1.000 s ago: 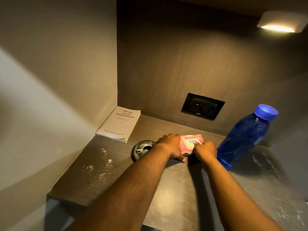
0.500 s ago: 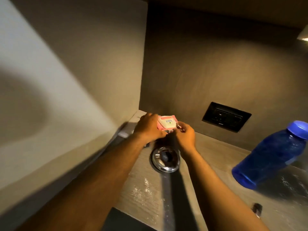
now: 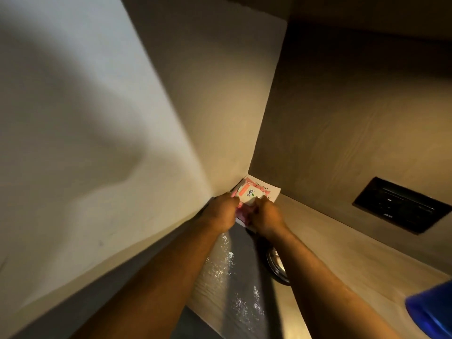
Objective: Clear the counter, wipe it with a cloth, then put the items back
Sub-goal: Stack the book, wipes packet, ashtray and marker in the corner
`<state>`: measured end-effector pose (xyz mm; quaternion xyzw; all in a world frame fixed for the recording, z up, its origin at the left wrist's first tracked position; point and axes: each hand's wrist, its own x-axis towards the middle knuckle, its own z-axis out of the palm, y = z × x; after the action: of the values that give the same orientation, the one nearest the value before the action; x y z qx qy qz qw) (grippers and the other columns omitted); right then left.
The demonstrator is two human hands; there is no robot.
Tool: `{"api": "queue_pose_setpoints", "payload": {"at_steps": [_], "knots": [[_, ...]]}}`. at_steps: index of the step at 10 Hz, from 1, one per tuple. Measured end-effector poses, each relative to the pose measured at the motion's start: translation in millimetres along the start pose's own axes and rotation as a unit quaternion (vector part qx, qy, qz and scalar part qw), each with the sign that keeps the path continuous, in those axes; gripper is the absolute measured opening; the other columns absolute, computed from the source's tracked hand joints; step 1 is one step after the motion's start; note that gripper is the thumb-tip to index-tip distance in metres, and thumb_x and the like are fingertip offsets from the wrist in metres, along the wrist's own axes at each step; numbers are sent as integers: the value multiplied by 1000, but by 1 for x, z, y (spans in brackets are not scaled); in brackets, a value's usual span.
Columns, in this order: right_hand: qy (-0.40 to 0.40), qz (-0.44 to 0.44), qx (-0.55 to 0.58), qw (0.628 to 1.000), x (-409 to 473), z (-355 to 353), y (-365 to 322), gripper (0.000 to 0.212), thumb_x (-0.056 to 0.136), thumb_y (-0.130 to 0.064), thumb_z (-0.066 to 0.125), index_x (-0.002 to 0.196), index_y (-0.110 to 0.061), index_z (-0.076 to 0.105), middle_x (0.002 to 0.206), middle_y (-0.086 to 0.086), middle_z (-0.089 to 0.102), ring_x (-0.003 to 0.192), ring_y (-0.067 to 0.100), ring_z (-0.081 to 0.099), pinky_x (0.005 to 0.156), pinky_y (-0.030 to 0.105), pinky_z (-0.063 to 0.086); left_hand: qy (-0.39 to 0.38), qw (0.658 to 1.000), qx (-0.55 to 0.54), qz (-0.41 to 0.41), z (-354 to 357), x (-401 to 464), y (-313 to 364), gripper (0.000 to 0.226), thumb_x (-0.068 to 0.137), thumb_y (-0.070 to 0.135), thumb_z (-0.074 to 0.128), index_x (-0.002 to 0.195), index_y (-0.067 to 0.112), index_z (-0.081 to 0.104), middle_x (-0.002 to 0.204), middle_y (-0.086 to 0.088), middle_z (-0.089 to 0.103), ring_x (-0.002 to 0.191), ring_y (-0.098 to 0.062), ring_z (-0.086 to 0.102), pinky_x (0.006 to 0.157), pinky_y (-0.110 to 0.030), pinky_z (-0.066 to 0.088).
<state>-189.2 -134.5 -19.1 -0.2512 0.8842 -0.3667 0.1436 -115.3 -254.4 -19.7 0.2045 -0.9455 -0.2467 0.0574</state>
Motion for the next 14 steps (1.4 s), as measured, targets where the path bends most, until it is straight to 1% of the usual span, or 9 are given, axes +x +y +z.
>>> {"api": "queue_pose_setpoints", "payload": {"at_steps": [1, 3, 4, 5, 7, 9, 12, 13, 14], "knots": [[-2, -39, -140, 989, 10, -5, 6, 32, 95, -22, 58, 122, -6, 57, 121, 11, 60, 104, 26, 61, 81, 25, 48, -15, 999, 11, 31, 9, 13, 2, 35, 101, 16, 35, 127, 6, 55, 129, -15, 58, 116, -29, 54, 68, -9, 24], [9, -1, -101, 995, 15, -21, 13, 22, 94, -20, 57, 111, -8, 65, 115, 14, 68, 100, 30, 63, 80, 32, 49, -31, 999, 1, 36, -2, 11, 10, 33, 97, 9, 41, 125, 6, 58, 129, -12, 59, 117, -26, 54, 74, -12, 32], [108, 62, -101, 987, -3, -39, 28, 32, 94, -28, 58, 117, -7, 64, 121, 18, 67, 108, 35, 62, 87, 36, 49, 28, 996, 61, 51, -9, -3, 16, 32, 92, 18, 49, 121, 12, 62, 129, -8, 59, 114, -26, 57, 94, -27, 45], [138, 158, -131, 969, -30, -53, 46, 37, 91, -40, 59, 109, -9, 64, 113, 16, 68, 102, 34, 63, 87, 41, 53, 21, 997, 7, 71, 0, -25, 28, 29, 90, 23, 55, 116, 14, 66, 128, -7, 61, 114, -26, 60, 94, -37, 52], [100, 257, -155, 949, -89, -53, 63, 52, 85, -61, 58, 91, -10, 67, 93, 13, 70, 83, 29, 68, 72, 37, 56, -98, 984, -151, -4, 30, -62, 55, 14, 88, 29, 62, 90, 17, 70, 91, -1, 70, 87, -16, 64, 76, -30, 52], [84, 286, 22, 954, -106, -40, 57, 33, 90, -40, 65, 89, -6, 63, 86, 15, 72, 71, 30, 73, 67, 45, 62, -86, 979, -176, -59, 44, -71, 68, 9, 88, 28, 62, 94, 22, 64, 83, 1, 65, 69, -14, 61, 48, -25, 45], [125, 170, 192, 958, -23, -41, 1, 8, 91, -13, 62, 84, -9, 64, 92, 17, 69, 77, 31, 70, 62, 45, 61, 19, 954, -275, -119, -2, -7, 48, 28, 88, 18, 55, 114, 12, 64, 99, -12, 71, 81, -29, 71, 64, -37, 61], [139, 134, 166, 967, 9, -39, -13, 13, 88, -7, 60, 95, 0, 69, 98, 25, 70, 93, 42, 68, 81, 56, 57, 38, 935, -326, -137, -15, 20, 39, 27, 88, 13, 53, 113, 8, 64, 94, -16, 72, 74, -31, 71, 57, -34, 60], [130, 115, 133, 976, 31, -31, -15, 20, 87, -3, 57, 101, 1, 70, 101, 23, 71, 96, 40, 67, 84, 47, 57, 40, 928, -341, -147, -15, 38, 34, 28, 89, 7, 52, 115, 5, 62, 97, -17, 70, 82, -32, 70, 66, -37, 61]]}}
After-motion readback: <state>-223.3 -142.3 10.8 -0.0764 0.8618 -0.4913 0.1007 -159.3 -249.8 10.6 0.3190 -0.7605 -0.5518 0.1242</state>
